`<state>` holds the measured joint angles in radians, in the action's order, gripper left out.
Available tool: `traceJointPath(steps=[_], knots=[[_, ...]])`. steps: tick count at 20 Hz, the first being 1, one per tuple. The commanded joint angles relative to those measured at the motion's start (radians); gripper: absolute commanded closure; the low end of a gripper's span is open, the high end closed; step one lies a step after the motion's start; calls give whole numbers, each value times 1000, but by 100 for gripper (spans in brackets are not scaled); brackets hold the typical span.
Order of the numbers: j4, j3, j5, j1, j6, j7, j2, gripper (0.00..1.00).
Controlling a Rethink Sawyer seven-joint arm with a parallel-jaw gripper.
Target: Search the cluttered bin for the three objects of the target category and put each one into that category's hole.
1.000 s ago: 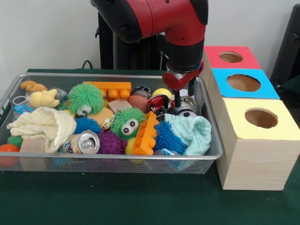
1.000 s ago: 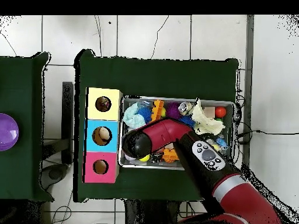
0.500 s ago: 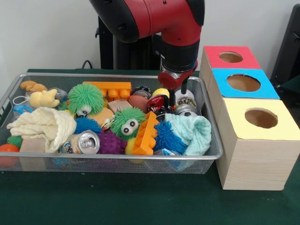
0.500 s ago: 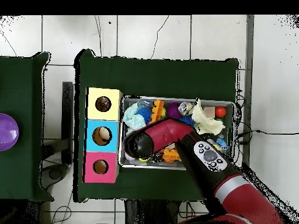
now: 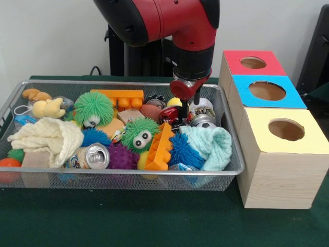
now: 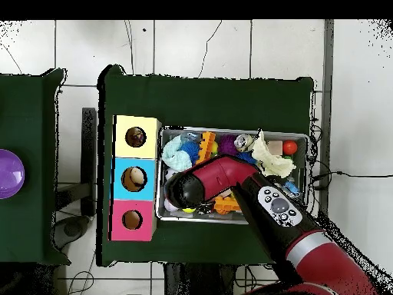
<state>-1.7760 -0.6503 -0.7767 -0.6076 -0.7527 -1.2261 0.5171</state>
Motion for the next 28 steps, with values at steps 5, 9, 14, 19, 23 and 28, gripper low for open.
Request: traceJointPath(steps=[5, 9, 14, 19, 23, 28], knots=[[23, -44, -117, -22, -56, 342, -72, 0], [41, -38, -133, -15, -80, 375, -88, 0], [49, -22, -165, -10, -96, 414, -94, 0], [57, 5, -174, 2, -140, 438, -78, 0], [59, 20, -182, 11, -166, 462, -57, 0], [70, 41, -188, 28, -205, 473, -51, 0]])
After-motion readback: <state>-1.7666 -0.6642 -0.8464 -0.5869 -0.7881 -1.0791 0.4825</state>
